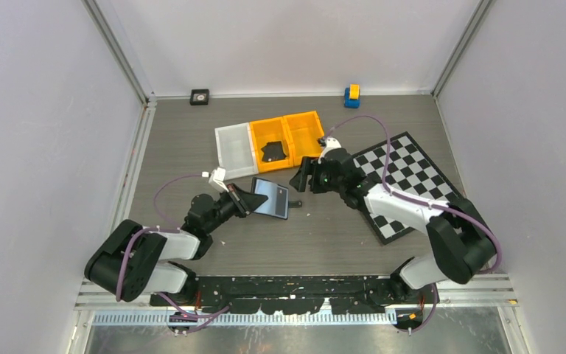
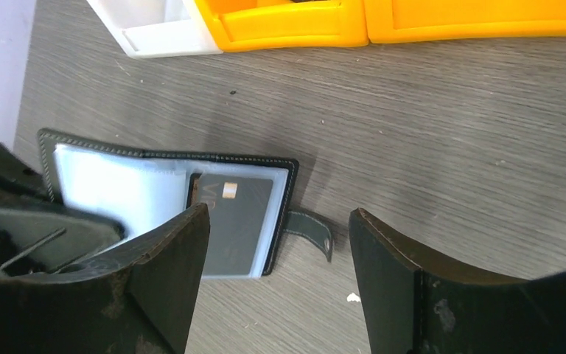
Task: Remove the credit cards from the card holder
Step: Remove the credit card from the card holder.
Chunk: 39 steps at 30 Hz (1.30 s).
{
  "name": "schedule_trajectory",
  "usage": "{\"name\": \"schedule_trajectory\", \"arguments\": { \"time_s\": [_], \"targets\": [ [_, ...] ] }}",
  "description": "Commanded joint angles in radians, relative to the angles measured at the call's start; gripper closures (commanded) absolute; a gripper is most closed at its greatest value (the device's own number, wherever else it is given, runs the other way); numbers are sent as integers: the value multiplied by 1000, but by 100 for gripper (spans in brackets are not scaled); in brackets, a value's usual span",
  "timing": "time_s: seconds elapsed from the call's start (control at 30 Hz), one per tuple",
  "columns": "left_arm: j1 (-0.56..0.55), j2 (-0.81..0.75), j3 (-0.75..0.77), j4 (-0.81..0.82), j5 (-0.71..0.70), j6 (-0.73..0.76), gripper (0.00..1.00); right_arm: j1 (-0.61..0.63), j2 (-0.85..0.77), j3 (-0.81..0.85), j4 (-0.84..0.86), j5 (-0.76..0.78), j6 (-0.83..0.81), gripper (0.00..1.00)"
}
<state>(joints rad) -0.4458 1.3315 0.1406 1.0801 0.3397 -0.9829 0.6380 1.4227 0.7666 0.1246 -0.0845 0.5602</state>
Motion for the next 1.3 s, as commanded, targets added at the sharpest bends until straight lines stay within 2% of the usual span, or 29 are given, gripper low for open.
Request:
{"name": "schedule_trajectory", "arguments": {
  "time_s": [0.0,0.17,0.33,0.5,0.73,0.9,1.0,1.17,1.27],
  "targets": [
    [-48,11,43,35,-34,52,100,33,95,115,-41,7,-52,27],
    [-82,53,54,20,-59,79,100,61,151,149,-93,130,-64,28],
    [-109,84,68,18,-83,99,100,71,156,177,-150,187,-51,28],
    [-110,67,97,-69,-85,124,100,101,96,121,-132,240,-17,29],
    [-110,-52,42,-132,-145,148,100,102,-3,27,-168,358,-31,29],
    [-109,-179,30,-252,-188,178,100,101,-57,-34,-163,395,-32,31],
    [-109,-231,5,-258,-208,181,100,102,-76,-71,-142,406,-51,32],
    [-109,-302,3,-328,-236,196,100,100,-68,-90,-129,384,-68,32],
    [-110,-312,11,-356,-243,205,100,96,-51,-86,-77,320,-69,32]
  ]
}}
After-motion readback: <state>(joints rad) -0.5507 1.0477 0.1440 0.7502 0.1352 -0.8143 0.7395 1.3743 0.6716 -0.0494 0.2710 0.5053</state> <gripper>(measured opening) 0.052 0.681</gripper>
